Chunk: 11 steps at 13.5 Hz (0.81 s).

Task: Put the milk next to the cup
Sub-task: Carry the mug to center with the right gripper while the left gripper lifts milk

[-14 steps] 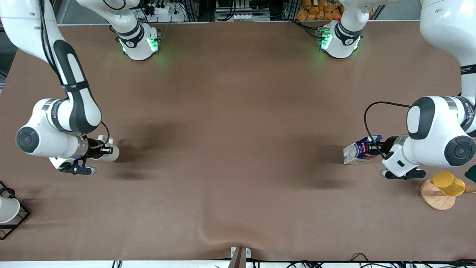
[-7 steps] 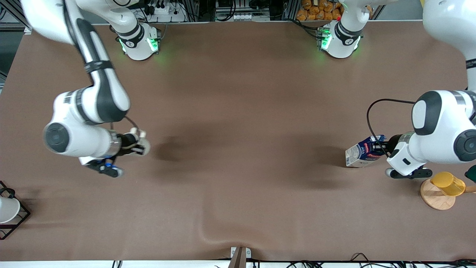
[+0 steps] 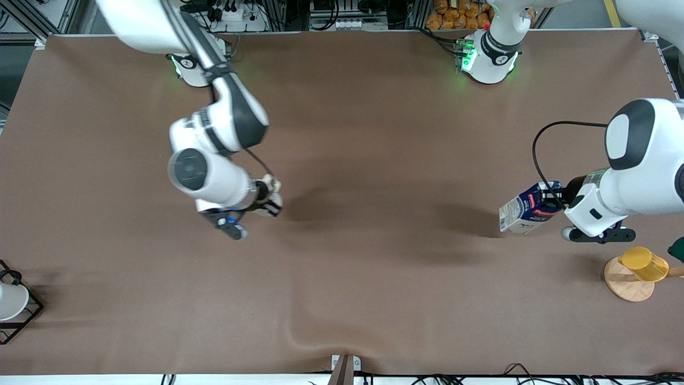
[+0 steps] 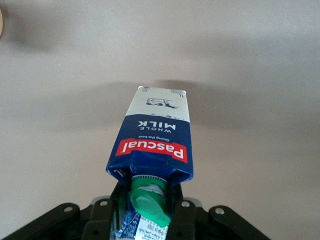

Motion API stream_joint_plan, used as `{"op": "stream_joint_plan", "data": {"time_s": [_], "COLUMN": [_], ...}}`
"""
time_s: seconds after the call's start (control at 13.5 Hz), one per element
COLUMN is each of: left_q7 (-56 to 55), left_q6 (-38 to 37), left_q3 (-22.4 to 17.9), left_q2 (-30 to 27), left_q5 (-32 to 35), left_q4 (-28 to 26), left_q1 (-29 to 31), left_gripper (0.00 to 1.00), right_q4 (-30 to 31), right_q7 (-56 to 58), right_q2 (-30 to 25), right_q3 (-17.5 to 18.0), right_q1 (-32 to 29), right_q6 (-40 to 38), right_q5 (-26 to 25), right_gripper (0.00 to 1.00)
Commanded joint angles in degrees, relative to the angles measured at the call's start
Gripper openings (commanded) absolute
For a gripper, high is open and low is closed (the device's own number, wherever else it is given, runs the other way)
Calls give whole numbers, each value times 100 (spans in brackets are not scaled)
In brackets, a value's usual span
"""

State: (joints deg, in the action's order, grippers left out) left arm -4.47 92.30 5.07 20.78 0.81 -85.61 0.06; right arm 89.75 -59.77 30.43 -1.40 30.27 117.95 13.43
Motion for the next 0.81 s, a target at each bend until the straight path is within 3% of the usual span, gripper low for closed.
{"op": "stream_joint_plan", "data": {"time_s": [0.0,0.15,0.37,0.67,0.74], "left_q7": [-1,-28,-2,-54,-132], "left_q6": [-151,-273,-318,-353,-362], "left_q3": [143,205,223,459,495], "left_q2": [-206,-285,-329,-347,-364], "left_q5": [-64,-55,-64,-64,-55], "left_q4": [-52,-52,-52,-43,-43], "left_q1": [20,20,20,20,20], "left_gripper": [26,27,27,30,30], "right_q4": [-904,-1161,-1171,-1171,-1171], "right_q7": [-1129,-1492,-2176,-2249,-2249], "right_q2": [813,1016,1341,1544,1545], "right_q3": [-124,-106,-115,-141,-141], "right_q1": [602,838,1278,1543,1543], "right_q6": [149,184,911,1072,1072], "right_q5": [45,54,36,-86,-104], "right_gripper": [0,0,0,3,84]}}
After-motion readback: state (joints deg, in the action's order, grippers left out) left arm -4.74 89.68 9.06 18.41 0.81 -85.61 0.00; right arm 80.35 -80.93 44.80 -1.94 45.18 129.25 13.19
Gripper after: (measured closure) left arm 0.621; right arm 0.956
